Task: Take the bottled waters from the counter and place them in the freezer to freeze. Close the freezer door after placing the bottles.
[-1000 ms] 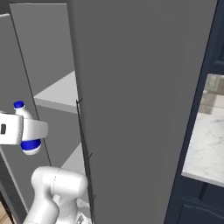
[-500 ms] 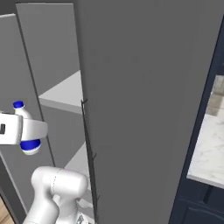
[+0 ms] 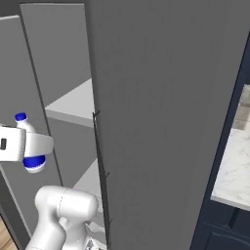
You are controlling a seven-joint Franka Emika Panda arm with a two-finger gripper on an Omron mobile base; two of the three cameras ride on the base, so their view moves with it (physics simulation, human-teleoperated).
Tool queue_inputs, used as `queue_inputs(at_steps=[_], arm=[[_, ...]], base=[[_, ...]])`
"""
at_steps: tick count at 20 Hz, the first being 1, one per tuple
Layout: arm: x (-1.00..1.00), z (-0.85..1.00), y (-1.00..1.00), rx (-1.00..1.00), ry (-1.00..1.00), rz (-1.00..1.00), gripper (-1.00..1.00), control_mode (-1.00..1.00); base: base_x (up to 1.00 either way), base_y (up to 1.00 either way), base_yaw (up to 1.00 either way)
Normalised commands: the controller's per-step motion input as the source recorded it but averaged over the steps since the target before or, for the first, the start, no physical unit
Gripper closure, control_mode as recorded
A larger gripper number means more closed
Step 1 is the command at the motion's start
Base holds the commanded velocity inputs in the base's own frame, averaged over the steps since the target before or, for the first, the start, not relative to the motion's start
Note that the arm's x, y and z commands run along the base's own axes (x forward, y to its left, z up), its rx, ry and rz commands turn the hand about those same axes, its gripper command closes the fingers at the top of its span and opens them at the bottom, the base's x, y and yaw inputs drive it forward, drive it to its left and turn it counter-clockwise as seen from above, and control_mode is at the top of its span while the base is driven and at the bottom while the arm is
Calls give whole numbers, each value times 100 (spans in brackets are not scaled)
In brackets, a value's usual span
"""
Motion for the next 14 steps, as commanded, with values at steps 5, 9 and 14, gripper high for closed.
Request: queue_inputs(at_steps=[5, 9, 14], arm=[[0, 0, 0, 0, 0, 0, 100, 100], [0, 0, 0, 0, 0, 0, 100, 100], [5, -2, 1, 1, 0, 5, 100, -100]], base=[[0, 15, 2], [3, 4, 3], [6, 3, 8]])
